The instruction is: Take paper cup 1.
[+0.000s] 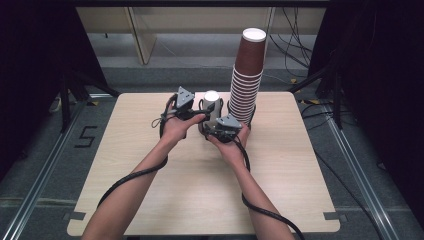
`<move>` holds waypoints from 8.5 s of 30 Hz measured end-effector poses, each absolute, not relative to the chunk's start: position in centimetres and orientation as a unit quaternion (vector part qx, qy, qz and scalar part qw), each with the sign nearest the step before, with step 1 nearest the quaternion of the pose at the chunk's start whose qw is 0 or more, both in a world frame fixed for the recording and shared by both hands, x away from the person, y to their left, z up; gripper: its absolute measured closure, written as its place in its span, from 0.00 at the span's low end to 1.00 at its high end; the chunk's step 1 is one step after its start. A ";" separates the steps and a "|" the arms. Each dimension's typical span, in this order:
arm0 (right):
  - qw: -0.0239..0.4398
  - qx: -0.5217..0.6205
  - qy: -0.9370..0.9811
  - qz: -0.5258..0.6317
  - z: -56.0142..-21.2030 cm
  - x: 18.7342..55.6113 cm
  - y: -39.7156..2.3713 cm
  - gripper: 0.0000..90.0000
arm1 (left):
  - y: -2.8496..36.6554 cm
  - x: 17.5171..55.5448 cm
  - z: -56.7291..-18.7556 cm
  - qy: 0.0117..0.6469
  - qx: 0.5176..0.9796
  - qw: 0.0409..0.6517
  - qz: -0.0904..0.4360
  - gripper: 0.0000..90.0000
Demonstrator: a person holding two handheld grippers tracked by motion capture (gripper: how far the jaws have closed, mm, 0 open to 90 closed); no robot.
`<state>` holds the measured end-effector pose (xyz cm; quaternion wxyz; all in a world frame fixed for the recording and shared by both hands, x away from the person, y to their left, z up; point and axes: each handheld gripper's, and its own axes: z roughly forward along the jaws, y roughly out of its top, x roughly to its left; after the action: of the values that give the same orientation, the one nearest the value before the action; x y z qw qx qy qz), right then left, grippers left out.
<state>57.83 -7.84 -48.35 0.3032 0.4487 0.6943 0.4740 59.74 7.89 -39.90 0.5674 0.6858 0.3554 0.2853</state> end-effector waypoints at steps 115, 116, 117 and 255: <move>0.329 0.475 0.675 0.459 -50.1 59.0 -6.6 0.24 | 6.0 63.4 -37.6 0.350 0.683 0.576 0.282 0.38; 0.329 0.475 0.675 0.459 -50.1 59.0 -6.6 0.24 | 6.0 63.4 -37.6 0.350 0.683 0.576 0.282 0.38; 0.334 0.457 0.687 0.456 -50.1 58.8 -6.7 0.23 | 6.0 63.3 -37.3 0.348 0.682 0.578 0.284 0.38; 0.320 0.360 0.730 0.485 -48.1 48.9 -10.8 0.06 | 15.2 53.2 -44.6 0.510 0.542 0.662 0.089 0.38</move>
<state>48.91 -10.83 -48.10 0.3204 0.3601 0.7297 0.4850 53.15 15.23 -44.58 0.6617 0.5424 0.5098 0.0895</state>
